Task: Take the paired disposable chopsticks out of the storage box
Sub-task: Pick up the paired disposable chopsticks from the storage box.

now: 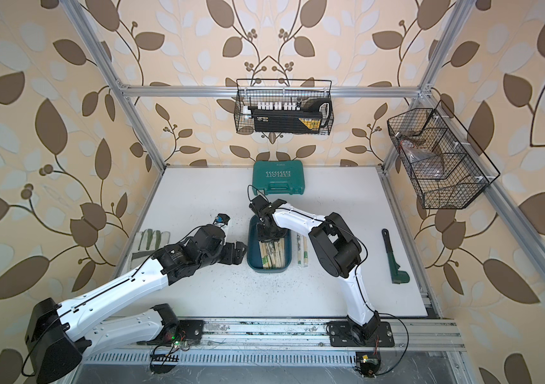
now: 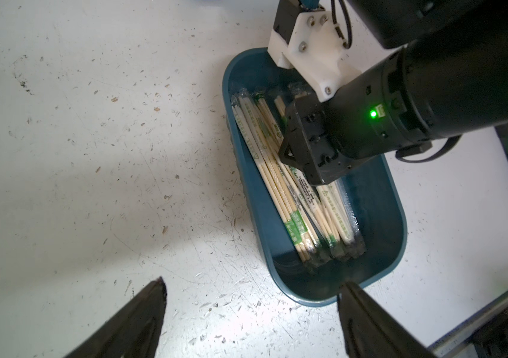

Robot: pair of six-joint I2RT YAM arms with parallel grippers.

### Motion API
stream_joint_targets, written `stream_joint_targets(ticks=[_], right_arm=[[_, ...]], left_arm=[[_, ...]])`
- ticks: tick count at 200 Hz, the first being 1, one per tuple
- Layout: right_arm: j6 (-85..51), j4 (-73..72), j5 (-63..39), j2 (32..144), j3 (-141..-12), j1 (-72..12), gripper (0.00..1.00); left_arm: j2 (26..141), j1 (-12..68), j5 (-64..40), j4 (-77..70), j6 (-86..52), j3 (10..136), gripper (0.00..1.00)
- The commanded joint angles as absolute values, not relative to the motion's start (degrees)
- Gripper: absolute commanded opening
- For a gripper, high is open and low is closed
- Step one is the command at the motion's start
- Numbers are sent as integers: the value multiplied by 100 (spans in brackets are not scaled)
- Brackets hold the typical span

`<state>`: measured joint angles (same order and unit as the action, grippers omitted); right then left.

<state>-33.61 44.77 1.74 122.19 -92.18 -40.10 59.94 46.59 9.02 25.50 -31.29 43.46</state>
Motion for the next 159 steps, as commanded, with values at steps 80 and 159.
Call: stream_joint_targets(ticks=[80,159], right_arm=[[-3577,4568,79,11667,-9026,-3867,12],[-3543,4667,158,11041,-8899,-3789,12]], left_arm=[[5906,4698,1037,2549,-3100,4377,90],[5950,4702,1037,2580,-3133,4446,90]])
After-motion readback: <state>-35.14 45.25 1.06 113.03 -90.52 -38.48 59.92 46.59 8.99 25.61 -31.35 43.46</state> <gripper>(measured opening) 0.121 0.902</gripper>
